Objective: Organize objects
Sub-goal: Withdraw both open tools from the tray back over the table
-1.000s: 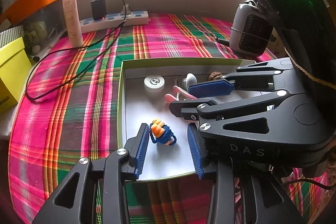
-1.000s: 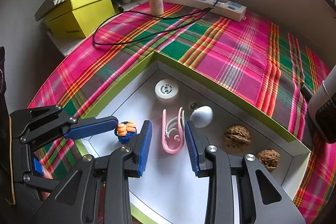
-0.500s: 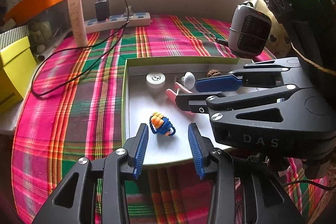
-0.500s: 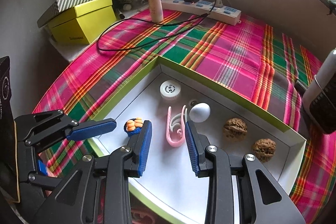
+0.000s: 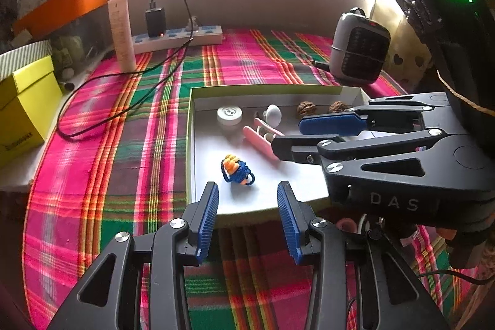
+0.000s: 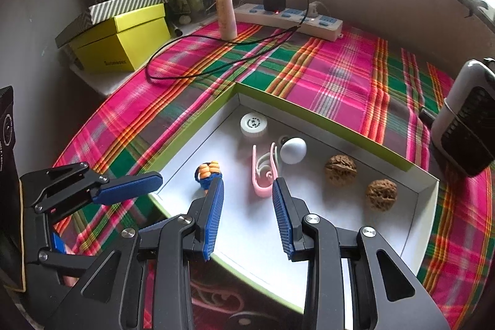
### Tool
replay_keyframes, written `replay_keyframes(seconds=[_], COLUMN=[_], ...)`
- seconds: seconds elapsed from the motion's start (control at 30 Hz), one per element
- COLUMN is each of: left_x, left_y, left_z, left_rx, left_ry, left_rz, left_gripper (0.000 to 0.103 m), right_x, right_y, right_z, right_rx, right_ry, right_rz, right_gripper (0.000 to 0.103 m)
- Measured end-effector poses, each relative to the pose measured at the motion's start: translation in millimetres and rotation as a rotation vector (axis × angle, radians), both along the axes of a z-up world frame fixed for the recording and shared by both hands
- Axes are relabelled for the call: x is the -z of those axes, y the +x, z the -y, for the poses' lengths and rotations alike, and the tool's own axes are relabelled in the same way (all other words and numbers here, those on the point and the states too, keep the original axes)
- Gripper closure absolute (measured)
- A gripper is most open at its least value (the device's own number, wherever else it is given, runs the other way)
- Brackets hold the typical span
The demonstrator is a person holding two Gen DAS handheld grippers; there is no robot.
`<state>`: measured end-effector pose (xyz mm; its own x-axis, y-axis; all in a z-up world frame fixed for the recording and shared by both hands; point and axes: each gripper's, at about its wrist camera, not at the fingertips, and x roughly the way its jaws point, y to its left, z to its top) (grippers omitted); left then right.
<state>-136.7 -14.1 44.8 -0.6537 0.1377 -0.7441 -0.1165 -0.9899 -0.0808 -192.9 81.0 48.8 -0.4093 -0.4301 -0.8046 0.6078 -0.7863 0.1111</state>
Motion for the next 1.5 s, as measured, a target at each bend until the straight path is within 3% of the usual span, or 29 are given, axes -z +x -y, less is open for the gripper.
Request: replay_keyframes(seconds=[0.27, 0.4, 0.93, 1.5], left_x=[-6, -7, -9, 12], left_y=[16, 23, 49, 54], left_z=[1, 1, -6, -15], left_rx=[-0.024, -0.023, -0.01, 0.069], left_ry=[-0.016, -0.003, -0.005, 0.063], left_rz=[-0.041, -0.046, -0.084, -0.024], left_gripper=[0.065, 0.065, 0.065, 0.065], right_x=[-9, -11, -8, 10], right_y=[23, 36, 80, 108], right_z=[-15, -21, -46, -89], right_rx=[0.043, 0.068, 0.155, 0.26], right_ry=[-0.031, -0.038, -0.024, -0.009], right_rz=[-0.048, -0.076, -0.167, -0.161], right_gripper=[0.068, 0.061, 0.061, 0.061])
